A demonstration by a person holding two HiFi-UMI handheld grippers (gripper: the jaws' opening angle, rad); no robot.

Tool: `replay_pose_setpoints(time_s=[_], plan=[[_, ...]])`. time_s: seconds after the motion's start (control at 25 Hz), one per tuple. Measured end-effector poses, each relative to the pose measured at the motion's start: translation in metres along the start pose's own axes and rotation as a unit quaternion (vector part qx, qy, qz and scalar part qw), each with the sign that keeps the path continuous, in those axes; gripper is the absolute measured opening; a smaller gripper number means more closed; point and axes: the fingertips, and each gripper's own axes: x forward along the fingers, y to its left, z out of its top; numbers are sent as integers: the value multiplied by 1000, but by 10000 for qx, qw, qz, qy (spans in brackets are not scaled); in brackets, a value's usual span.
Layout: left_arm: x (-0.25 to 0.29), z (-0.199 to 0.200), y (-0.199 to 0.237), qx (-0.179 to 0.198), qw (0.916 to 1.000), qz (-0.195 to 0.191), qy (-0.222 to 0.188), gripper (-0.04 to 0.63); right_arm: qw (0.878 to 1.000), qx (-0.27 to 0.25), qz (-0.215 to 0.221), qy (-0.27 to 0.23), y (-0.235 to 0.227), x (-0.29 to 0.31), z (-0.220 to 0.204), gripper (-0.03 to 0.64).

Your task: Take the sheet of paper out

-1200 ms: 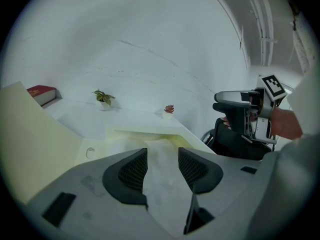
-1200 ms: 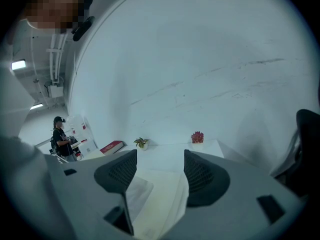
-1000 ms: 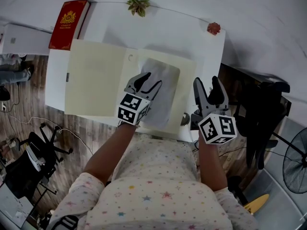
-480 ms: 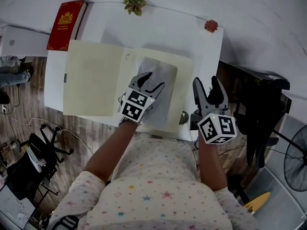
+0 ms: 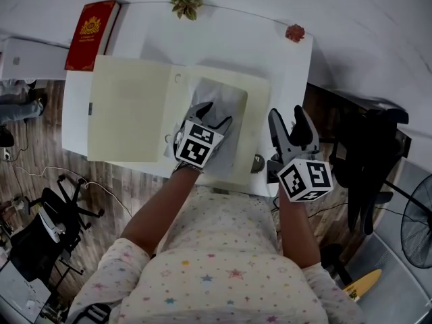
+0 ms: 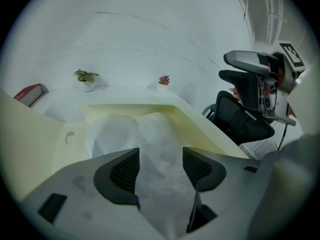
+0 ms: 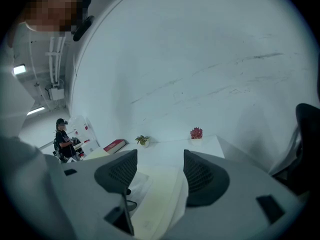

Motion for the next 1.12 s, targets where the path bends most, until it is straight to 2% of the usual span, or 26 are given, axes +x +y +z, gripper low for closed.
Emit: replay_pose_setpoints(time_s=[0.48, 0.76, 1.12], plan=[[13, -11, -6, 175, 9995, 45, 268, 250, 9999, 60, 109, 48, 0, 0, -3, 272], [16, -13, -1, 317, 9987, 247, 325, 249, 9999, 90, 119, 37, -2, -3, -3, 270], [15, -14, 5, 479, 9975, 418, 319, 198, 9997, 181, 178, 39, 0, -4, -5, 270]])
